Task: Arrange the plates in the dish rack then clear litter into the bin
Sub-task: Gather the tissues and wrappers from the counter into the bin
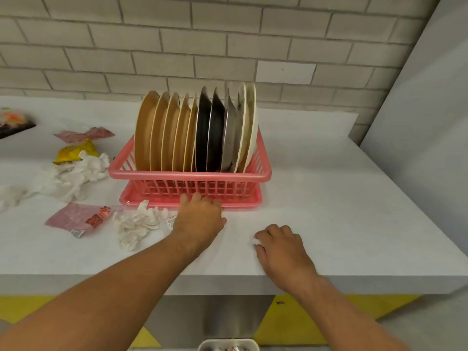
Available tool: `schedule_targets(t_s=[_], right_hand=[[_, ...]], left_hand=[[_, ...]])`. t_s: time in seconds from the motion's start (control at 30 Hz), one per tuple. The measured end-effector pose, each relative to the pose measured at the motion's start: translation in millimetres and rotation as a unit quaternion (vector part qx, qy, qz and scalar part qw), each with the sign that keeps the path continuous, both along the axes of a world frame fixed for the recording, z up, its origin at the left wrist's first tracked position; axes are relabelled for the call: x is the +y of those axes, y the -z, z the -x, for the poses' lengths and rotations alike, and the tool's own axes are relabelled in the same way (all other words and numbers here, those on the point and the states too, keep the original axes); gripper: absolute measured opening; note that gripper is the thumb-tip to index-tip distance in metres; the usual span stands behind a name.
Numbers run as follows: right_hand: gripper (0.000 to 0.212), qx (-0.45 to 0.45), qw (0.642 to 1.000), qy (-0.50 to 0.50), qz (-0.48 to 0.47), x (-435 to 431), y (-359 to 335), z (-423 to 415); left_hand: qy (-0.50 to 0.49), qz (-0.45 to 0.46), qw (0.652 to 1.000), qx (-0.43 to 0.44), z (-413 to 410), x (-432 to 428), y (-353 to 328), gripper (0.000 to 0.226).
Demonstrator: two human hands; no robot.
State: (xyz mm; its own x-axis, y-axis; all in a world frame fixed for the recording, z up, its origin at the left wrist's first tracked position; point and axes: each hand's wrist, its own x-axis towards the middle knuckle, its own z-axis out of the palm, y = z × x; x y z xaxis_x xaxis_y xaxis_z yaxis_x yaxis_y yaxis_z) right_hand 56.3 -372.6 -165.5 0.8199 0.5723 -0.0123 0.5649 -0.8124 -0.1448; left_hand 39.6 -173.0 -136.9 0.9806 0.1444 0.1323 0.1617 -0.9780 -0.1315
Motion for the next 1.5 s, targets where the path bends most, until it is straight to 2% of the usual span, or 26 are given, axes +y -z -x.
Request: schedule_targets(t_s=[0.07,0.13,0.2,0.3,0.47,0.63,0.7,0.77,0.9,1.0,1.1,1.27,1.4,1.5], right_hand=[[0.035,0.027,0.999,0.000,-0.019,-2.6,0.5,-3.5],[0.038,0.057,0.997,0.012,-0.053,-4.0,-1.7,-6.3],[0.041,0.081,0.992,0.034,-0.091,-4.2,-7.1,-7.4],[0.034,0.087,0.986,0.062,-0.125,-5.0,-16.2,-8.5],[0.016,0.066,0.980,0.083,-0.171,-10.3,-24.5,-10.9],[0.020,0.096,0.977,0.078,-0.171,-0.3,-30.7,1.4],[0.017,0.101,0.978,0.068,-0.166,14.5,-36.1,10.3],[0.014,0.107,0.978,0.063,-0.168,36.4,-42.7,20.4],[0.047,0.080,0.990,0.063,-0.102,91.7,-46.0,40.4],[0.058,0.084,0.989,0.090,-0.083,128.4,-34.8,52.0],[0.048,0.063,0.989,0.118,-0.059,148.8,-20.2,59.7],[0.025,0.089,0.985,0.128,-0.071,141.0,-24.2,68.3],[0.014,0.129,0.974,0.154,-0.110,111.8,-31.6,78.0],[0.007,0.130,0.969,0.175,-0.116,95.2,-35.9,87.8]], left_hand=[[-0.006,-0.027,0.999,0.020,-5.1,-4.0,7.0,0.027],[0.009,-0.048,0.998,0.031,-7.8,-7.7,11.3,0.030],[0.044,-0.052,0.997,0.032,-9.8,-10.3,14.5,0.031],[0.117,-0.028,0.993,0.013,-7.4,-17.1,14.5,0.027],[0.156,0.124,0.980,0.021,9.7,-19.0,11.5,0.035],[0.134,0.296,0.945,-0.047,35.1,4.7,-11.1,0.009],[0.118,0.330,0.933,-0.079,43.7,22.5,-23.5,0.011],[0.092,0.303,0.943,-0.100,50.8,47.3,-30.3,0.018],[0.035,0.287,0.953,-0.094,67.9,92.7,-34.4,0.021],[0.043,0.281,0.955,-0.086,75.0,108.0,-37.0,0.018],[0.042,0.280,0.956,-0.082,68.2,115.1,-35.2,0.014],[0.094,0.180,0.979,-0.007,42.4,101.6,-24.6,0.048],[0.133,0.106,0.983,0.062,24.4,82.5,-16.0,0.053],[0.173,0.115,0.974,0.095,21.3,70.2,-6.6,0.060]])
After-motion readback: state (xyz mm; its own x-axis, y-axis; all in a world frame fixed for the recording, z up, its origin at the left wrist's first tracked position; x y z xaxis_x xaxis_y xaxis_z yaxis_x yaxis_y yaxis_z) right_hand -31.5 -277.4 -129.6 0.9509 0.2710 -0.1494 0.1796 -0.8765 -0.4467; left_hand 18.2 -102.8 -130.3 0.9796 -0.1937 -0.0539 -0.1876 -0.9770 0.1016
